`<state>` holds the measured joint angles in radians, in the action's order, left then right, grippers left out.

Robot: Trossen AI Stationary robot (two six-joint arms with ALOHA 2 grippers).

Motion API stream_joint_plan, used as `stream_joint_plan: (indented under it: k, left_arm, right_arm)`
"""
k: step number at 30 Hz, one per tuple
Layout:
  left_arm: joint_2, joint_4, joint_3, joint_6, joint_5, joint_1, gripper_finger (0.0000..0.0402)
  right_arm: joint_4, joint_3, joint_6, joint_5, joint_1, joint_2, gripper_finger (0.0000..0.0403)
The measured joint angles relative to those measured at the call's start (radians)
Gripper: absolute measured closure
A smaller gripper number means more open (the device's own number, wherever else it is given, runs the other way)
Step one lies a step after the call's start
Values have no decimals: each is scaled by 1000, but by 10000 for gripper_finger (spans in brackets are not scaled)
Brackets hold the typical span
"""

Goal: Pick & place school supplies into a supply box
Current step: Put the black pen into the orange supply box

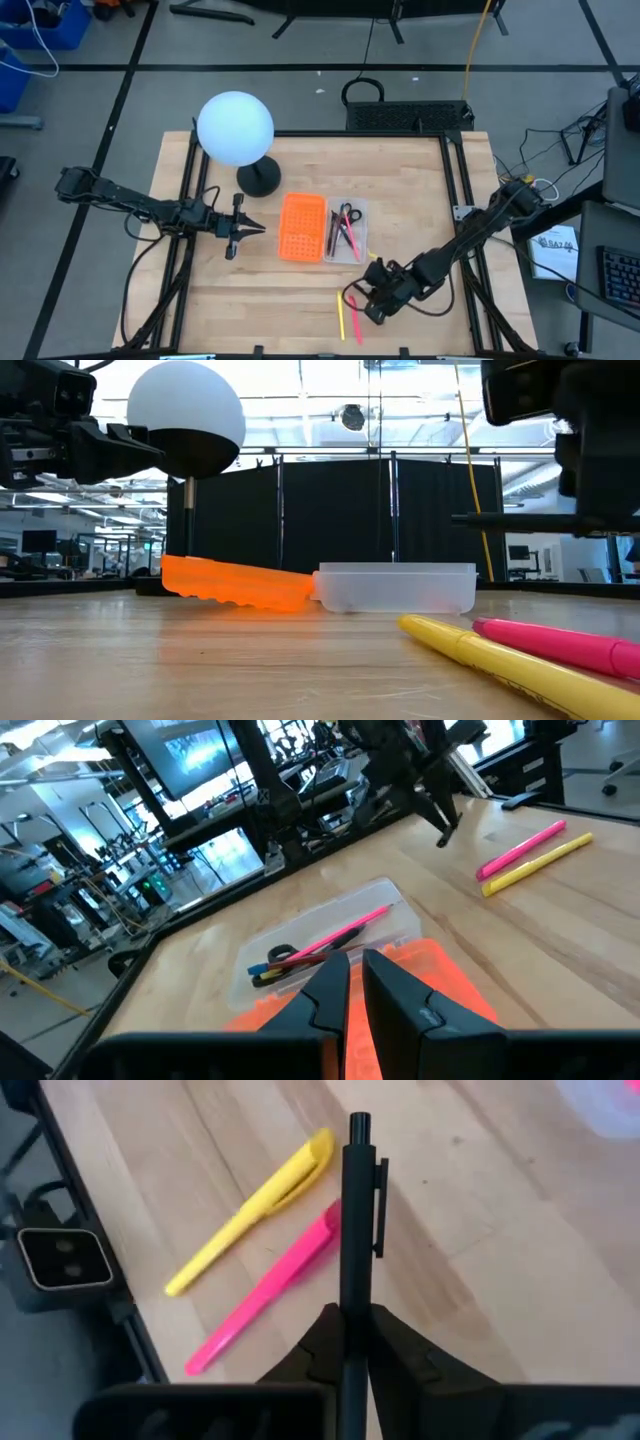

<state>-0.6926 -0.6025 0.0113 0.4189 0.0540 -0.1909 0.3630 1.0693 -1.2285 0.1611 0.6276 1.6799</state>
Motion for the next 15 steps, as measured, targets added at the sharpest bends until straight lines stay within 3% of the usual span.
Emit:
stream_joint_plan:
  k: [6, 15]
  left_arm:
    - [0, -6, 0, 2, 0, 0, 360]
    - [0, -7, 0, 7, 0, 0, 360]
  right_arm:
    - [-71, 2, -2, 184, -61, -73, 384]
    - [-97, 2, 86, 173, -298, -115, 384]
